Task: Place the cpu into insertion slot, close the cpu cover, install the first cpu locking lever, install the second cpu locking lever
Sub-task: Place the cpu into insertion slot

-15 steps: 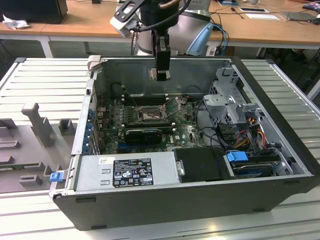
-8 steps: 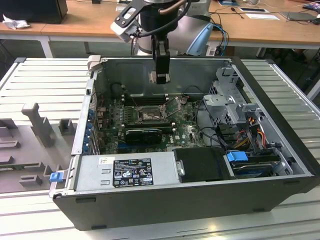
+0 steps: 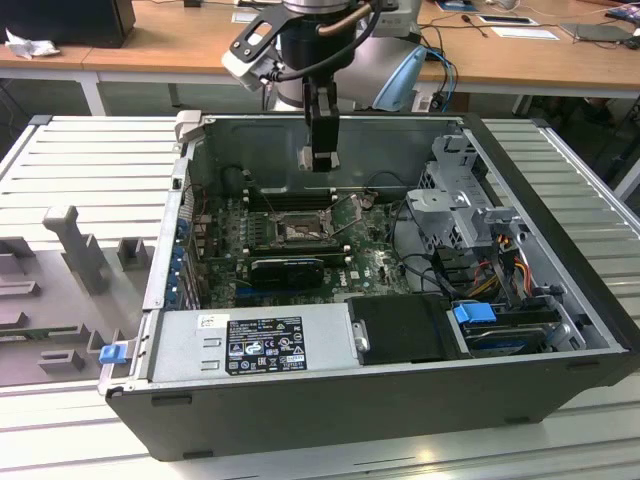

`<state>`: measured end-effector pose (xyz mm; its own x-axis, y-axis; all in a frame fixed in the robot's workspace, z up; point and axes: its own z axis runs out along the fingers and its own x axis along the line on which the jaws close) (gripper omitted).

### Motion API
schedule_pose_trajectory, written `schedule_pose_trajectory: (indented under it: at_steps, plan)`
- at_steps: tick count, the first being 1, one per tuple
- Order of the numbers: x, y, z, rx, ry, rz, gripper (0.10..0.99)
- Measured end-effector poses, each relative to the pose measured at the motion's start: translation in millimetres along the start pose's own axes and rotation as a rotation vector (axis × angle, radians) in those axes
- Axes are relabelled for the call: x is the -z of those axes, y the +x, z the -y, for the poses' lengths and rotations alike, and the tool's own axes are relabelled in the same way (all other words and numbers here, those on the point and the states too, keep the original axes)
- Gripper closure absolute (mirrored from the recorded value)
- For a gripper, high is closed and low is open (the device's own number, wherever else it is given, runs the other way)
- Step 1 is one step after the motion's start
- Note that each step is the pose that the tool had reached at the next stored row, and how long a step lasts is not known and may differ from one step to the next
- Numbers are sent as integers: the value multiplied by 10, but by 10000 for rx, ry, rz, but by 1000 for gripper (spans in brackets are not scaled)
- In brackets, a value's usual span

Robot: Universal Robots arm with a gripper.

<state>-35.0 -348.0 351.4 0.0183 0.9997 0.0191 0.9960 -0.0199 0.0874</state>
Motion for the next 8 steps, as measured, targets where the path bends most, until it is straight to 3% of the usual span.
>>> schedule_pose_trajectory:
  at_steps: [8]
  plan:
    - [-161,-3,19,0,4,21,561]
